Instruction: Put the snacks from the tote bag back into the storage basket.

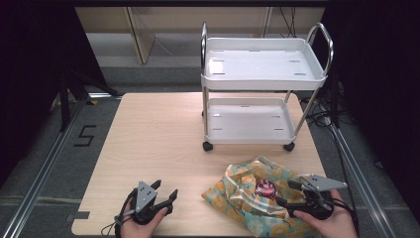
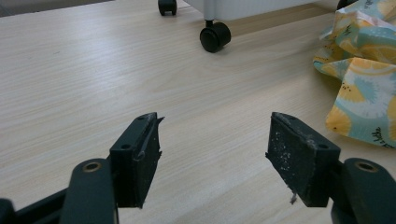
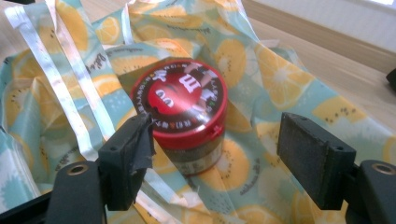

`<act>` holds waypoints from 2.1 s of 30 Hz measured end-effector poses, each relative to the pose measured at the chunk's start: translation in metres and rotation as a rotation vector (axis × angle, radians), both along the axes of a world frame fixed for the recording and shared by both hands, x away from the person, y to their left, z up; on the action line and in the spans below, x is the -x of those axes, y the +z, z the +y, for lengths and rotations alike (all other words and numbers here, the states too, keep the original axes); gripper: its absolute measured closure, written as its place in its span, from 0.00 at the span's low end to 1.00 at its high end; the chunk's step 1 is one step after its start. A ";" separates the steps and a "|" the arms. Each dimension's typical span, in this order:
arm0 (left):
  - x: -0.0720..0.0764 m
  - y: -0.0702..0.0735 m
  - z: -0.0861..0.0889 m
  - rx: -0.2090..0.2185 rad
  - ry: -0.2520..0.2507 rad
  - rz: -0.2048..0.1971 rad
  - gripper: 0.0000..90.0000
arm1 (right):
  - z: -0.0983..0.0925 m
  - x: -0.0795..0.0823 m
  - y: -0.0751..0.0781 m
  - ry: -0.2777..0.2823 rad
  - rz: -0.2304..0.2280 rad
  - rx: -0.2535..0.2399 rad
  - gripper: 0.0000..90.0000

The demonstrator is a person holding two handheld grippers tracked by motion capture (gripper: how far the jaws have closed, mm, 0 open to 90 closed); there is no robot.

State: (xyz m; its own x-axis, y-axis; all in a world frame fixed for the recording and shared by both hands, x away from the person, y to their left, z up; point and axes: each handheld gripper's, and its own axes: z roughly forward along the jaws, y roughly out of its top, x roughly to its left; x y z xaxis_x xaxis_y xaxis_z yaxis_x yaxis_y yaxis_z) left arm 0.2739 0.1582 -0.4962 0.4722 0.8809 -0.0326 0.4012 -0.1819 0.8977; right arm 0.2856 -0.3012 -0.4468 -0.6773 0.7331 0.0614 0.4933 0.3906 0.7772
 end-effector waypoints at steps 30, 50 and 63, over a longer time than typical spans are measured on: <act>0.000 0.000 -0.001 -0.002 -0.011 0.000 0.37 | 0.025 -0.019 0.006 0.069 0.066 0.052 0.27; 0.000 0.000 -0.001 -0.003 -0.015 0.000 0.37 | 0.050 -0.029 -0.017 0.072 0.126 0.099 0.24; 0.000 0.000 -0.001 -0.003 -0.016 0.001 0.37 | 0.051 -0.032 -0.026 0.074 0.135 0.114 0.27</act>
